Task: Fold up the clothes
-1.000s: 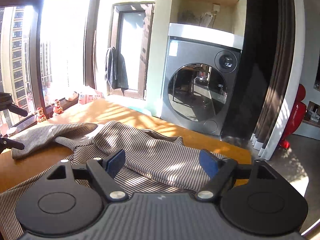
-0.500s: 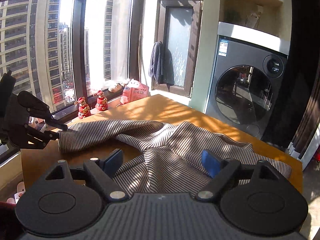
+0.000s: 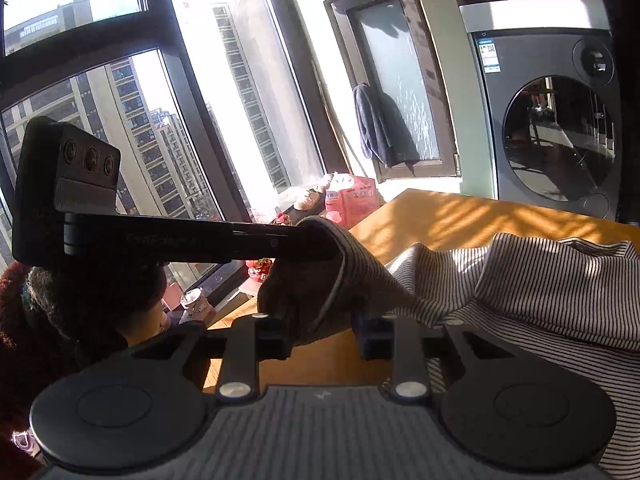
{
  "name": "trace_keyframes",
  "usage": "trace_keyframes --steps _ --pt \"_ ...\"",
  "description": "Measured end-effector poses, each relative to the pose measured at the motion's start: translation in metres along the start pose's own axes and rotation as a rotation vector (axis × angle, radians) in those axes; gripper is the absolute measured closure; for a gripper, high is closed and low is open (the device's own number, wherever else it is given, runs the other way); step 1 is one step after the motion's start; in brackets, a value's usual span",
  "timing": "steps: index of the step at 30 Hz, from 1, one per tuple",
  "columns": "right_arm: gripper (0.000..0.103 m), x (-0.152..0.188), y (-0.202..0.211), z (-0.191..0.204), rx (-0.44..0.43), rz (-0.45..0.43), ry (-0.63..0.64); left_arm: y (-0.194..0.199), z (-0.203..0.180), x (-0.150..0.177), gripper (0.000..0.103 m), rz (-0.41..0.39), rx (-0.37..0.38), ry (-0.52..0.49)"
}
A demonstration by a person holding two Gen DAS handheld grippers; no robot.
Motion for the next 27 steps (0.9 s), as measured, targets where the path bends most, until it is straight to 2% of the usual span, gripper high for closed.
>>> trace_keyframes --steps 1,2,3,4,8,11,14,17,18,21,23,27 --pt "0.099 -0.006 -0.004 -0.007 0.037 -0.006 0.032 -0.005 0.001 0.000 0.079 -0.001 -0.003 0.013" --pt "0.099 -0.014 -0.007 -0.019 0.079 -0.021 0.071 -0.009 0.003 -0.001 0.053 -0.002 -0.005 0.025" --pt "0.099 -0.024 -0.006 -0.032 0.131 -0.043 0.113 -0.014 0.004 -0.001 0.039 -0.003 -0.008 0.038" --pt "0.099 -0.033 -0.004 -0.049 0.192 -0.067 0.149 -0.019 0.006 -0.001 0.020 -0.005 -0.010 0.051" --pt "0.099 -0.062 0.017 -0.136 0.397 -0.118 0.162 -0.038 0.011 -0.002 0.014 -0.009 -0.021 0.102" --pt "0.099 -0.062 0.031 -0.191 0.523 -0.128 0.191 -0.052 0.015 -0.003 0.012 -0.013 -0.029 0.140" --pt "0.099 -0.042 0.038 -0.234 0.575 -0.085 0.137 -0.076 0.009 0.002 0.008 0.020 -0.013 0.148" --pt "0.098 -0.001 0.035 -0.276 0.607 -0.004 0.052 -0.109 -0.009 0.011 0.007 0.077 0.017 0.107" --pt "0.095 0.013 0.033 -0.287 0.621 0.032 0.038 -0.119 -0.015 0.014 0.007 0.093 0.023 0.090" --pt "0.089 0.049 0.041 -0.318 0.730 0.117 -0.001 -0.141 -0.030 0.021 0.006 0.115 0.031 0.028" --pt "0.088 0.054 0.058 -0.328 0.754 0.084 -0.088 -0.149 -0.037 0.024 0.005 0.113 0.039 -0.015" --pt "0.075 0.025 0.088 -0.306 0.617 -0.113 -0.239 -0.167 -0.037 0.027 0.002 0.096 0.019 -0.047"
Point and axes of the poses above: each gripper's, at about its wrist camera, not at the fingertips, and y roughly against the way its jaws point, z to its left, x to its underside, the point moved 10 cm from there along -y, roughly the way its jaws point, and after that the axes turned 9 degrees about x, right-handed, at the moved point
